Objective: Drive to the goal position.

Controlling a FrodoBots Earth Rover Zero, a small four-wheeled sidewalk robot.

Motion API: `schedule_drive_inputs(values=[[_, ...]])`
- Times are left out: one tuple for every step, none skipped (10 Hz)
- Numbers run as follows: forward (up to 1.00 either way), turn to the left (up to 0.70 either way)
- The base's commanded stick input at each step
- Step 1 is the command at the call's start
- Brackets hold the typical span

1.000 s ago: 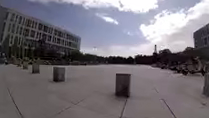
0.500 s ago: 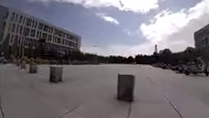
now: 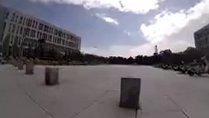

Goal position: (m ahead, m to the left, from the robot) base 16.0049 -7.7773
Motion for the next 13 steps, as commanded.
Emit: schedule_drive_inputs(values=[[0.50,0.01],[0.50,0.01],[0.50,0.01],[0.50,0.01],[0.50,0.01],[0.50,0.01],[0.50,0.01],[0.50,0.01],[0.50,0.01],[0.50,0.01],[0.50,0.01],[0.50,0.01],[0.50,0.01]])
